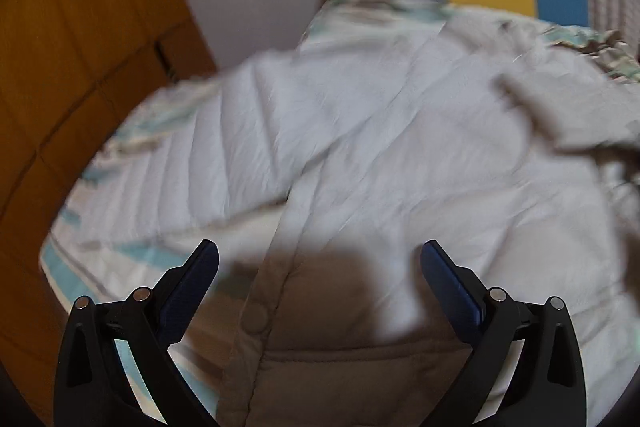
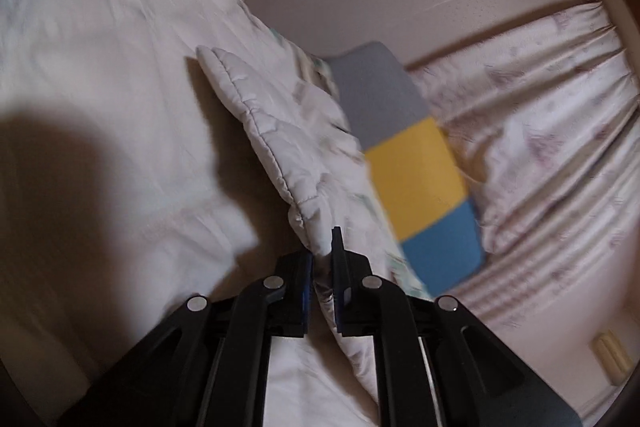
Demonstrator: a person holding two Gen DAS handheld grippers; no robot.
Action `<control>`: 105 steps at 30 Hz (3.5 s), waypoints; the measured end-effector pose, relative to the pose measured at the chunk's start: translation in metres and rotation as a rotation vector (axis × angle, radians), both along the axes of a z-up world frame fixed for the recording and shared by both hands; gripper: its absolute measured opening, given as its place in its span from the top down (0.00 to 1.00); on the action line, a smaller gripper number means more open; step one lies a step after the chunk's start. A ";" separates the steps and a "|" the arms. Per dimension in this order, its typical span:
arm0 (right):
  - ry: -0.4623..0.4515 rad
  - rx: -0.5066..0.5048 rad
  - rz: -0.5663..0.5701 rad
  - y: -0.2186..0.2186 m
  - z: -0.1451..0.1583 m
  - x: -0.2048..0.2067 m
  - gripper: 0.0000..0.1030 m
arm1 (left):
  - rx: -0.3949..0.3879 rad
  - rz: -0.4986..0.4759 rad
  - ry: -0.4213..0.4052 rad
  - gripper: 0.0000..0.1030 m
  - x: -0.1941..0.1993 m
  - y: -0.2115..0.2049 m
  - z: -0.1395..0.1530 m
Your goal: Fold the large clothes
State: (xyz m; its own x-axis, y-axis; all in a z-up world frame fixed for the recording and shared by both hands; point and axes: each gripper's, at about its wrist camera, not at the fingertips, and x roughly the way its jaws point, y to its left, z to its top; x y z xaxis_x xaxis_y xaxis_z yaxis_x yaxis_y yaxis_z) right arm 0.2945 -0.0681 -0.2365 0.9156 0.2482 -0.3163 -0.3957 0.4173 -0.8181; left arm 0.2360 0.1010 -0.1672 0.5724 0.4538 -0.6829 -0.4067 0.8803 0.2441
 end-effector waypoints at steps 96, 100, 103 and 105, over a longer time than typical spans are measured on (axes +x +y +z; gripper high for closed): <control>0.541 0.861 -0.593 -0.194 0.075 0.129 0.49 | -0.170 0.005 0.003 0.03 0.141 -0.073 -0.040; 0.580 0.878 -0.591 -0.190 0.084 0.166 0.51 | -0.174 0.004 0.000 0.03 0.140 -0.073 -0.040; 0.646 0.908 -0.634 -0.197 0.069 0.195 0.58 | -0.176 0.004 -0.003 0.03 0.140 -0.073 -0.041; 0.703 0.934 -0.673 -0.204 0.053 0.209 0.59 | -0.182 0.003 -0.004 0.03 0.140 -0.072 -0.041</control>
State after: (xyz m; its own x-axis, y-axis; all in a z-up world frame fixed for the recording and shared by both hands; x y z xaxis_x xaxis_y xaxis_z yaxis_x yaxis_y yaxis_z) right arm 0.5039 -0.2716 -0.1833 0.6590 0.1966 -0.7260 -0.1099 0.9800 0.1656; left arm 0.3761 0.0288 -0.2082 0.5743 0.3250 -0.7513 -0.4101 0.9086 0.0796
